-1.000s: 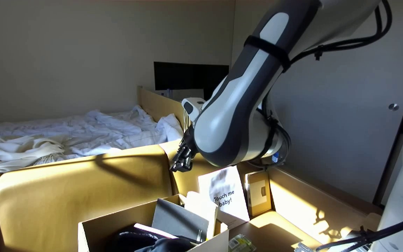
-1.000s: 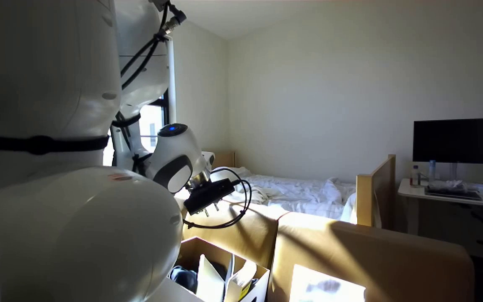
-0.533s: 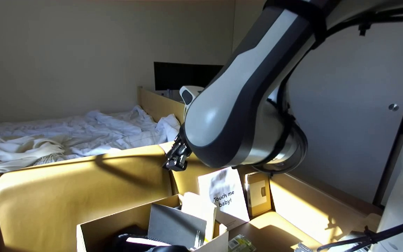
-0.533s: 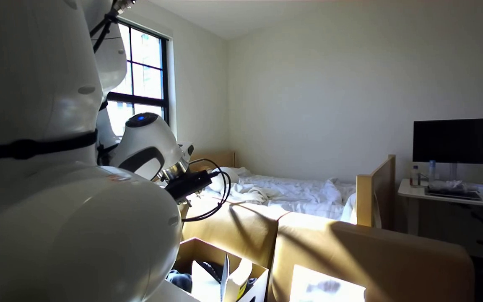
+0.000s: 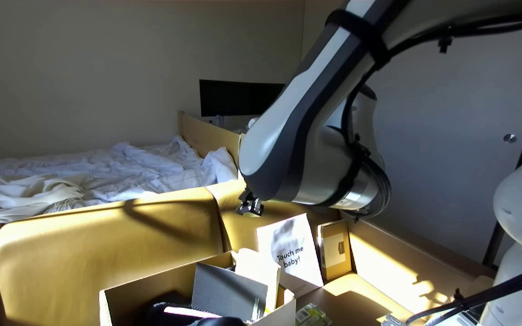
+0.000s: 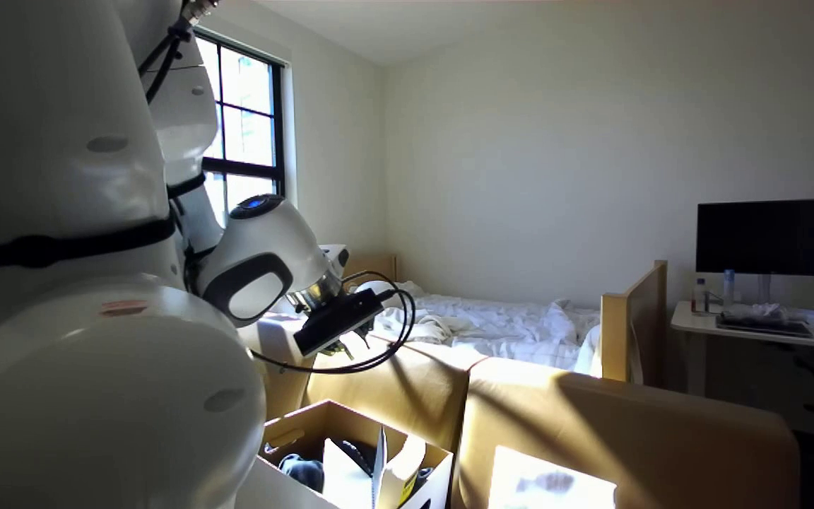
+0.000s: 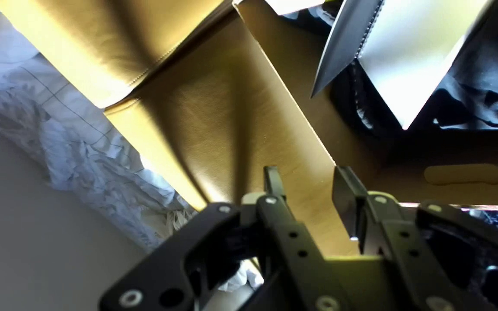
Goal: Remove the books from the right armrest of the sofa and place them inside the white storage box
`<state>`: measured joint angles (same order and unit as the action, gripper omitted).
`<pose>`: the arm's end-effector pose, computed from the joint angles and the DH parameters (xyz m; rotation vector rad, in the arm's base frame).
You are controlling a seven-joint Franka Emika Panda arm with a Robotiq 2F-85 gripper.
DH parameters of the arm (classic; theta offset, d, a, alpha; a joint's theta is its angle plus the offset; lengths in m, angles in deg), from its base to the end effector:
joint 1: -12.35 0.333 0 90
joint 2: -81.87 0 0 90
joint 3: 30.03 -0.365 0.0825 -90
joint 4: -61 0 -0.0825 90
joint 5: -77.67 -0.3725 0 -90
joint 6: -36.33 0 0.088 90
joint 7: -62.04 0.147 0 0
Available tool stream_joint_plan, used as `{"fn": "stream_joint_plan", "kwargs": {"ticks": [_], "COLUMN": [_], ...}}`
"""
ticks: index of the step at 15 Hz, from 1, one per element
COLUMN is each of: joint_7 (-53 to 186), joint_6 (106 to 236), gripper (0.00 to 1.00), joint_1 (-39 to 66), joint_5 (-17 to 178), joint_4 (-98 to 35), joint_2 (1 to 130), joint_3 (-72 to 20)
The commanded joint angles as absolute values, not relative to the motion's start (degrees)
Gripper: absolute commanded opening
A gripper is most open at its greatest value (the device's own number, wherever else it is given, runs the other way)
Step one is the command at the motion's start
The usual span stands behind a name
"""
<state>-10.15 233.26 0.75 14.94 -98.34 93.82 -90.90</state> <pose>0.3398 0.2185 0.3517 2.4092 1.3295 1.0296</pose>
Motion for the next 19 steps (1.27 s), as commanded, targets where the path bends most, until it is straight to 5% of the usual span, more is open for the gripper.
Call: {"fn": "stream_joint_plan", "kwargs": {"ticks": [1, 8, 9, 10, 11, 13, 14, 17, 19], "joint_7": [-14.78, -19.32, -18.56, -18.07, -17.18, -16.19, -8.66, -8.82, -8.82], "joint_6": [234.43, 222.54, 221.04, 218.94, 217.56, 213.81, 219.27, 217.43, 217.38], "gripper": [0.12, 0.13, 0.25, 0.23, 0.44, 0.58, 0.40, 0.57, 0.58], "joint_1": [-11.57, -31.37, -32.58, -33.61, -34.96, -37.19, -25.96, -27.47, -27.46], "joint_5": [18.84, 24.20, 25.10, 25.98, 26.81, 27.43, 37.33, 37.48, 37.49], "joint_4": [-95.68, -94.01, -93.88, -93.63, -93.64, -93.00, -95.01, -94.50, -94.50], "joint_2": [90.24, 92.35, 93.00, 93.79, 94.58, 95.15, 91.69, 91.99, 91.99], "joint_3": [-86.85, -86.82, -86.92, -86.67, -86.88, -85.79, -75.61, -75.20, -75.22]}}
